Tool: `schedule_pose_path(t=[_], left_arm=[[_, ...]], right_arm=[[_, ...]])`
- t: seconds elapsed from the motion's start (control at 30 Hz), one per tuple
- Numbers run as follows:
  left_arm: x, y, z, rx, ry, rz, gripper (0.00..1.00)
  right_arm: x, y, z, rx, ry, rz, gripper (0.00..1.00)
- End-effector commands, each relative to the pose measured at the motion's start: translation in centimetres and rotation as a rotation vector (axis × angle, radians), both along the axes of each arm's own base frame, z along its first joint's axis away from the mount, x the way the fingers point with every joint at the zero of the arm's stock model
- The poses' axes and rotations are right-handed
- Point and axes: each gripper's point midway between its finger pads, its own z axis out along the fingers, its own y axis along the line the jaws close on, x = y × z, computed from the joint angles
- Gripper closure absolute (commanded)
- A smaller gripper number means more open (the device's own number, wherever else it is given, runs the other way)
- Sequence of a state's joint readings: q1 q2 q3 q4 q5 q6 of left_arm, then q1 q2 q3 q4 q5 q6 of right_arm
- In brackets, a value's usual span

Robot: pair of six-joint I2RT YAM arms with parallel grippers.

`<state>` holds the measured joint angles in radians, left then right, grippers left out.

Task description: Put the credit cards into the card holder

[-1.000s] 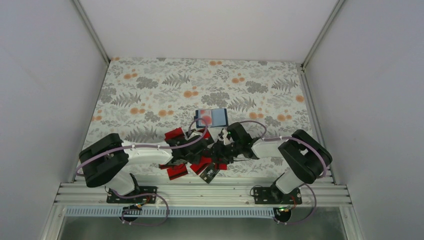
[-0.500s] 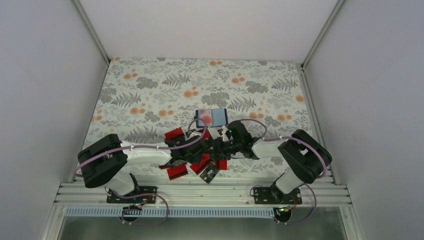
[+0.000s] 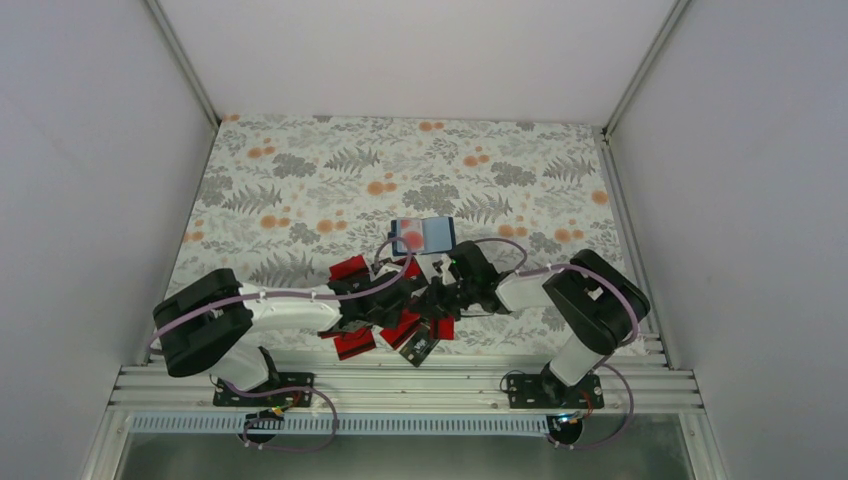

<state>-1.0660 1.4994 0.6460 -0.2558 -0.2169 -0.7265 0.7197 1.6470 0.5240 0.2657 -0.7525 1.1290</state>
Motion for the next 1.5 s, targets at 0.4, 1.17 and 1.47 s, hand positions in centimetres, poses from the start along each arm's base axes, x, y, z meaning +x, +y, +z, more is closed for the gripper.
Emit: schedule_pose_path(t=[0.4, 1.17, 1.47], left_arm=[[0.3, 2.3, 6.3, 0.016, -0.027, 0.08, 0.94], [5.5, -4.5, 24.6, -0.537, -0.298, 0.189, 0.66], [7.8, -6.9, 28.4, -0.688, -0.419, 0.162, 0.64]], right_arm=[[3.3, 0.2, 4.9, 0.037, -0.187, 0.015, 0.96], [10.8, -3.5, 21.9, 0.356, -0.378, -0.438, 0.96], [10.9, -5.7, 26.6, 0.518, -0.449, -0.531, 0.96]])
